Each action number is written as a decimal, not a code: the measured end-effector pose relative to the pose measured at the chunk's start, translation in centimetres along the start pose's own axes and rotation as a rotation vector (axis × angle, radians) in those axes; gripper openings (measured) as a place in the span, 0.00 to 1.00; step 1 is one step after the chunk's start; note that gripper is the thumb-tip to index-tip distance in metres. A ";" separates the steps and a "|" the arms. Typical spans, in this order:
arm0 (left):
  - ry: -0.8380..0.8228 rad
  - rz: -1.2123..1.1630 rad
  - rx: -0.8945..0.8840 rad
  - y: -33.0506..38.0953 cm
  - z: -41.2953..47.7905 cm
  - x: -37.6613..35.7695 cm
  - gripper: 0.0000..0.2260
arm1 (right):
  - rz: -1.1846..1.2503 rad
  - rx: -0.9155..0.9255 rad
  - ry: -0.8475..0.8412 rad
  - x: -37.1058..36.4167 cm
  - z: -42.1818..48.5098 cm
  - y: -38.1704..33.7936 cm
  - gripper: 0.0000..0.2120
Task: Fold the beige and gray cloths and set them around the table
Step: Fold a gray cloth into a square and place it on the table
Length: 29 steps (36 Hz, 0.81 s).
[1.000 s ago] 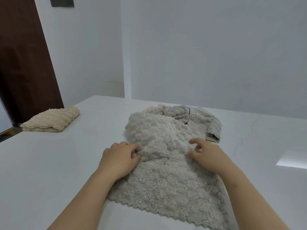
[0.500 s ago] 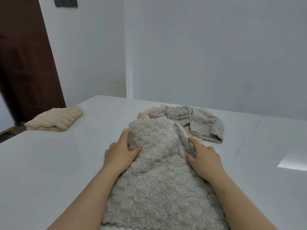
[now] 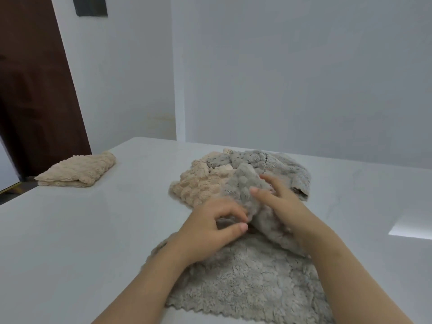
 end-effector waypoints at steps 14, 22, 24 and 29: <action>-0.119 0.595 0.312 -7.4 2.6 1.0 0.21 | -0.411 -0.135 0.346 3.0 1.3 4.1 0.21; -0.190 0.817 0.405 -11.5 6.1 0.1 0.21 | -0.460 -0.095 0.352 2.8 2.1 3.8 0.18; -0.184 0.836 0.456 -12.3 6.4 0.3 0.22 | -0.459 -0.083 0.354 2.8 2.2 3.8 0.18; -0.130 0.696 0.545 -13.2 6.6 1.9 0.22 | -0.410 -0.040 0.365 2.7 2.4 3.5 0.17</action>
Point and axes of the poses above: each hand's wrist, its own z-axis towards the middle knuckle, its own x-axis out of the back of the hand, y = z × x, the point moved 9 cm from there along z, towards the middle knuckle, and after that the axes turned 13 degrees about -x, right-handed, at the moved point
